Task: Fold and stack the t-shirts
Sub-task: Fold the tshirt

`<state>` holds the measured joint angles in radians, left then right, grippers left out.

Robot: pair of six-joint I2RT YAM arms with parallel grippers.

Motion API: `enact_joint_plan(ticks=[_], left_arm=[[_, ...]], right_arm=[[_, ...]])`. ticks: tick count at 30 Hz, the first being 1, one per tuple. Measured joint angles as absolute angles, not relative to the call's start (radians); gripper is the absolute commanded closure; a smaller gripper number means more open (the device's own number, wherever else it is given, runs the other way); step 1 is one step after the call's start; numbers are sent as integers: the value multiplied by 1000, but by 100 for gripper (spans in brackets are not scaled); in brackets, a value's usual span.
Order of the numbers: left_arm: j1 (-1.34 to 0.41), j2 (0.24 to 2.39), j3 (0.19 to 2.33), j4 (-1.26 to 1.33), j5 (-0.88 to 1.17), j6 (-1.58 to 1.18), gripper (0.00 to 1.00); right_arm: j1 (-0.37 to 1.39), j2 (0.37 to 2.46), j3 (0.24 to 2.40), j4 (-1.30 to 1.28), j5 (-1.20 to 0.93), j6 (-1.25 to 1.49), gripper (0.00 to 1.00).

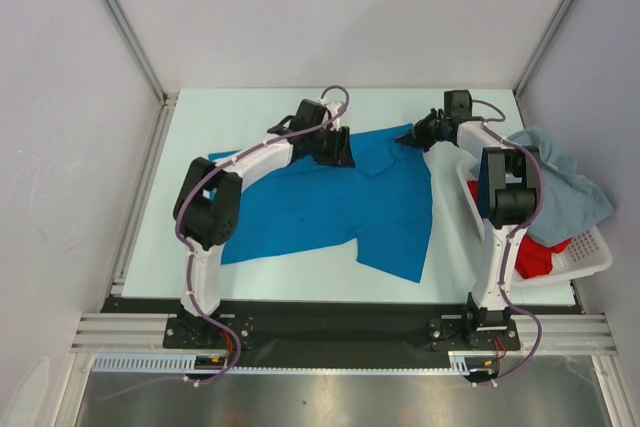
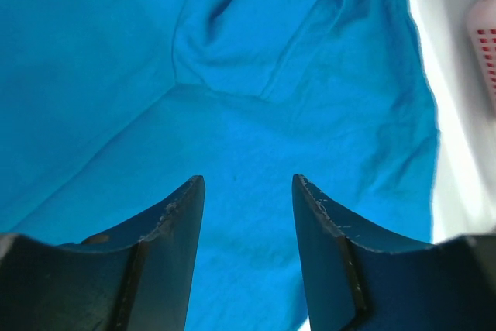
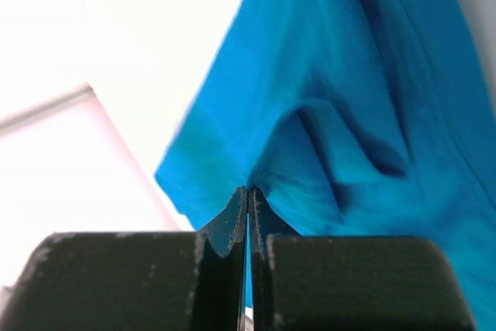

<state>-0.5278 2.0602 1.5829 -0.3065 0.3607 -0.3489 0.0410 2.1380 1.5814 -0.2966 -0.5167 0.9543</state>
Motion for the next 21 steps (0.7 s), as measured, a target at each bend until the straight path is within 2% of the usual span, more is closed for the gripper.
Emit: enact_joint_plan(ticks=[3, 8, 21], left_arm=[[-560, 2089, 1628, -321, 300, -319, 53], [-645, 2195, 1773, -365, 193, -279, 57], [-763, 2352, 1887, -430, -5, -260, 57]], right_arm=[[41, 2173, 1594, -243, -537, 1024, 100], [41, 2204, 1594, -190, -551, 1085, 100], [18, 2205, 1597, -191, -551, 1060, 100]])
